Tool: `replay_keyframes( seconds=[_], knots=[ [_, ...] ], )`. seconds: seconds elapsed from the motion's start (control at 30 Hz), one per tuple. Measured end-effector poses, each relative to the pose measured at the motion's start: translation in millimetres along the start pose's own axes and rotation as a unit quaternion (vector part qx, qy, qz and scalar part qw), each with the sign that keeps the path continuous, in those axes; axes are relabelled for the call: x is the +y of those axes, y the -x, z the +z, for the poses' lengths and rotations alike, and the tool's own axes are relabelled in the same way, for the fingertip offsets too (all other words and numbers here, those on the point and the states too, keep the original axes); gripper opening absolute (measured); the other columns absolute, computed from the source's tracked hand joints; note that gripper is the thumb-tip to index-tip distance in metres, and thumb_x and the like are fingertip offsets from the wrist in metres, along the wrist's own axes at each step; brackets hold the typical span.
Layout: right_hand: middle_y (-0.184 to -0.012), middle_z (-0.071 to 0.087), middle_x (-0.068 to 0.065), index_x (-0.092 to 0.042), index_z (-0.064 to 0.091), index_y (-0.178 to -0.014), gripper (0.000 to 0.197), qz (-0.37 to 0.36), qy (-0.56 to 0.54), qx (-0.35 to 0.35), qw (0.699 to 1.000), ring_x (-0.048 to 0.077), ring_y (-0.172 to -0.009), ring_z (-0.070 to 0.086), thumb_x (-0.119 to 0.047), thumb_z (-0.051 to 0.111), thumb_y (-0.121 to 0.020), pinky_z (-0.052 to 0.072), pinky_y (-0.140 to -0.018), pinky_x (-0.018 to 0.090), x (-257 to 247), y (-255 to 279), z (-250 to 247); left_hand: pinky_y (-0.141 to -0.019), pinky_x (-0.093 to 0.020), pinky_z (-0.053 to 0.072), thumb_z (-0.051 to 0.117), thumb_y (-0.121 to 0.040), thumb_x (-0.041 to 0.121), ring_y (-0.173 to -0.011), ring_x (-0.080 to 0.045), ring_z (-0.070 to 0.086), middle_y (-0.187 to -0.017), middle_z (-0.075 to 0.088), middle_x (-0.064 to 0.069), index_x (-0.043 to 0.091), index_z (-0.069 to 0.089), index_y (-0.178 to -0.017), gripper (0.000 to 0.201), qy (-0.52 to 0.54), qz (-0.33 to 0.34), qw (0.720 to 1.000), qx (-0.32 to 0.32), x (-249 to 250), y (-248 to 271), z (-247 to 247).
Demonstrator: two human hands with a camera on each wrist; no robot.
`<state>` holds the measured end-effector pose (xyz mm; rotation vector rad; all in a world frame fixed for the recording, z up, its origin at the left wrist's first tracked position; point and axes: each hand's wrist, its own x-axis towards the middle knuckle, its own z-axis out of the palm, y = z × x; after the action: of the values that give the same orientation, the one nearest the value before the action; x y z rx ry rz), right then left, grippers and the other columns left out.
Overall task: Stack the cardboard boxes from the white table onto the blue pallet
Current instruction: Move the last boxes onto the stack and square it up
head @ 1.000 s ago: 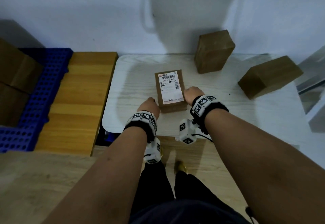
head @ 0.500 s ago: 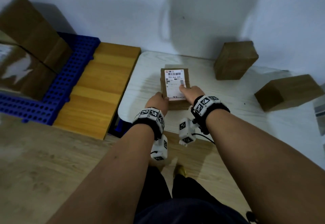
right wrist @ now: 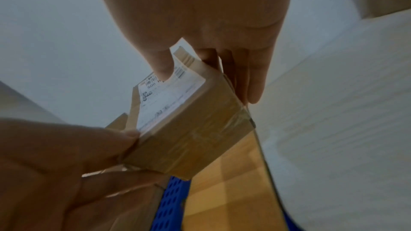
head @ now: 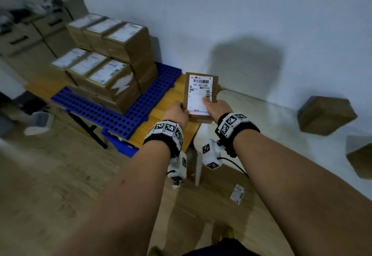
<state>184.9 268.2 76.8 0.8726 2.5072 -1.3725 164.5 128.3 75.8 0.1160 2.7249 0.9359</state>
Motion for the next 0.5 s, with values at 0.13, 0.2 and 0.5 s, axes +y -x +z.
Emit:
replay_keyframes(
  seconds=[0.13,0.2,0.5],
  knots=[
    [-0.105,0.065,0.008,-0.009,0.063,-0.113,0.050,-0.039,-0.012,0.010,0.999,0.022,-0.082,0.058,-0.053,0.044,-0.096,0.047,-0.076,0.029,-52.1,25.8,50.7,-0.077,-0.032,0.042,0.047,-0.098,0.022,-0.105,-0.033,0.059,-0.115,0.062,-0.016,0.006,0.047,-0.120,0.027,-0.003,0.015,0.999,0.038,-42.0,1.0,-64.1],
    [-0.099,0.066,0.005,-0.010,0.063,-0.105,0.046,-0.052,-0.029,0.021,0.998,0.020,-0.075,0.058,-0.051,0.045,-0.096,0.046,-0.067,0.028,-78.3,37.5,77.7,-0.079,-0.033,0.042,0.047,-0.097,0.021,-0.106,-0.033,0.058,-0.116,0.061,-0.016,0.007,0.047,-0.120,0.028,0.016,0.017,0.999,0.049,-65.8,1.8,-95.9],
    [-0.127,0.058,0.013,-0.005,0.048,-0.132,0.062,-0.097,-0.051,0.041,0.993,0.032,-0.110,0.058,-0.053,0.045,-0.093,0.046,-0.085,0.034,-177.1,71.1,184.1,-0.076,-0.031,0.042,0.041,-0.100,0.025,-0.105,-0.031,0.059,-0.121,0.061,-0.012,0.013,0.046,-0.130,0.032,0.071,-0.001,0.991,0.109,-158.1,-0.3,-211.8]
  ],
)
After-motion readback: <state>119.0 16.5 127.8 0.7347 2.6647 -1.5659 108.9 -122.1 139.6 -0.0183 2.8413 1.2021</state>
